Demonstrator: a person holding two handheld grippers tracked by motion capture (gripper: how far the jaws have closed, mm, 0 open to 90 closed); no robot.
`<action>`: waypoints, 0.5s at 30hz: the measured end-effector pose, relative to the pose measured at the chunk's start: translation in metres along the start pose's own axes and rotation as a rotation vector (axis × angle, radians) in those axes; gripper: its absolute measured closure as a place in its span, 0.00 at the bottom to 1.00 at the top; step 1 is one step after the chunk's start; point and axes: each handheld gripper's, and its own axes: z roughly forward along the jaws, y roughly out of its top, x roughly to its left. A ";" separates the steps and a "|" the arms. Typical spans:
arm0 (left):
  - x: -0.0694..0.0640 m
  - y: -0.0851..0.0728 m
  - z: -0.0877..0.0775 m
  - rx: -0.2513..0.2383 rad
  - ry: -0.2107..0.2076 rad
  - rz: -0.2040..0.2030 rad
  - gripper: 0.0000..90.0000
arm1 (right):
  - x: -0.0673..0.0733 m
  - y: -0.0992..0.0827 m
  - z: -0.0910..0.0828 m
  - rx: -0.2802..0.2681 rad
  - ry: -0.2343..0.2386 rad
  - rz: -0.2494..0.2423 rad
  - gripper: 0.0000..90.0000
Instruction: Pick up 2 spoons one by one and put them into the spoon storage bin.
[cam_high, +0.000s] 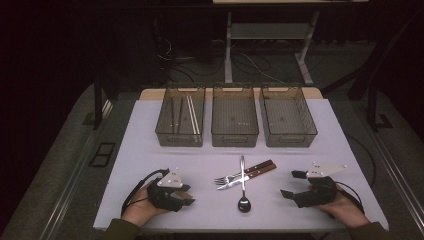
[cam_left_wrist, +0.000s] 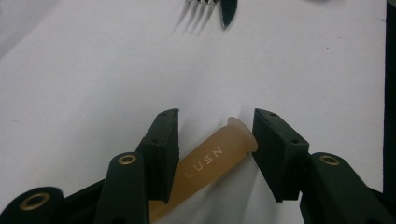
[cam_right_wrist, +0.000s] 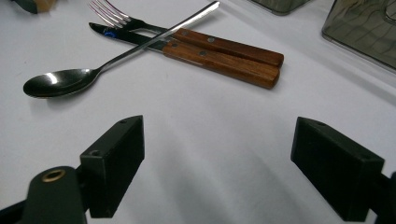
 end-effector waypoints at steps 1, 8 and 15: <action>0.000 0.000 0.000 0.000 0.002 0.004 0.58 | 0.000 0.000 0.000 0.001 0.000 0.000 0.19; 0.001 0.000 0.000 0.002 0.007 -0.001 0.62 | 0.000 0.000 0.001 0.004 0.003 -0.001 0.19; 0.003 0.001 0.001 -0.001 0.003 -0.012 0.68 | 0.001 0.000 0.001 0.006 0.002 -0.002 0.19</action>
